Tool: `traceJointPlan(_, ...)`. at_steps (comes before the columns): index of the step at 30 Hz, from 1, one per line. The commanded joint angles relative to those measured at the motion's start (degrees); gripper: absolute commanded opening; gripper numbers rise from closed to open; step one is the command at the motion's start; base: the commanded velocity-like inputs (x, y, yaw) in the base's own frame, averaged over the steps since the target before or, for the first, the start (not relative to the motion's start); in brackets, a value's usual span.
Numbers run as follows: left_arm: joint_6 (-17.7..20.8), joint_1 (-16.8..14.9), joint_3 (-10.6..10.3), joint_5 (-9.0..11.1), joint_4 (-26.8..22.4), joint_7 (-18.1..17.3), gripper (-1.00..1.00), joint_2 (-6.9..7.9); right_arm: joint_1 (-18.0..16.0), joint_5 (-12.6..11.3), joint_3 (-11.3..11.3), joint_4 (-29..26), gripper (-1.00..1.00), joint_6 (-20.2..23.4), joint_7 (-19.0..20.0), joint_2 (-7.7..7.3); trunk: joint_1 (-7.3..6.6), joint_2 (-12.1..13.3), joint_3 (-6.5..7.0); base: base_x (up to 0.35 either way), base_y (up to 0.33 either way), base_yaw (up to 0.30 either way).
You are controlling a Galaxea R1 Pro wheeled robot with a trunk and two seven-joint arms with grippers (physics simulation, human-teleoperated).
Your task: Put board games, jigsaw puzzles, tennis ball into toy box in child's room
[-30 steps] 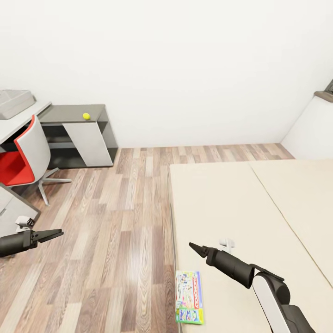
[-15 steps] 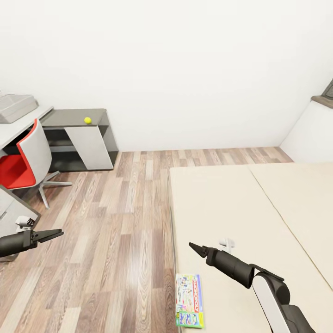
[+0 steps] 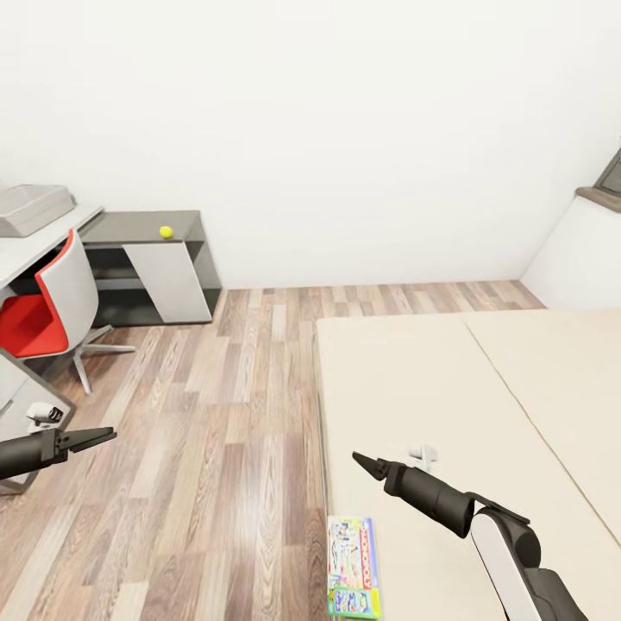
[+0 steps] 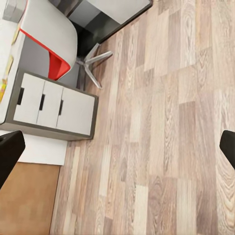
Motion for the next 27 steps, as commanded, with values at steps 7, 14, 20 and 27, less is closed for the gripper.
traceJointPlan(7, 0.6, 0.0, 0.0, 0.0, 0.0, -0.2, 1.00, 0.03, 0.0, -0.2, -0.1, 0.0, 1.00, 0.4, 0.1, 0.00, 0.03, -0.1, 0.57, 0.000, 0.000, 0.000)
traceJointPlan(14, 0.6, 0.0, 0.0, 0.0, 0.0, -0.2, 1.00, 0.06, 0.0, -0.2, -0.1, 0.0, 1.00, 0.4, 0.1, 0.00, 0.03, -0.1, 1.23, 0.000, 0.000, 0.000)
traceJointPlan(20, 0.6, 0.0, 0.0, 0.0, 0.0, -0.2, 1.00, 0.02, 0.0, -0.2, -0.1, 0.0, 1.00, 0.4, 0.1, 0.00, 0.03, -0.1, 1.79, 0.000, 0.000, 0.000)
traceJointPlan(27, 0.6, 0.0, 0.0, 0.0, 0.0, -0.2, 1.00, 0.04, 0.0, -0.2, -0.1, 0.0, 1.00, 0.4, 0.1, 0.00, 0.03, -0.1, 2.45, 0.000, 0.000, 0.000)
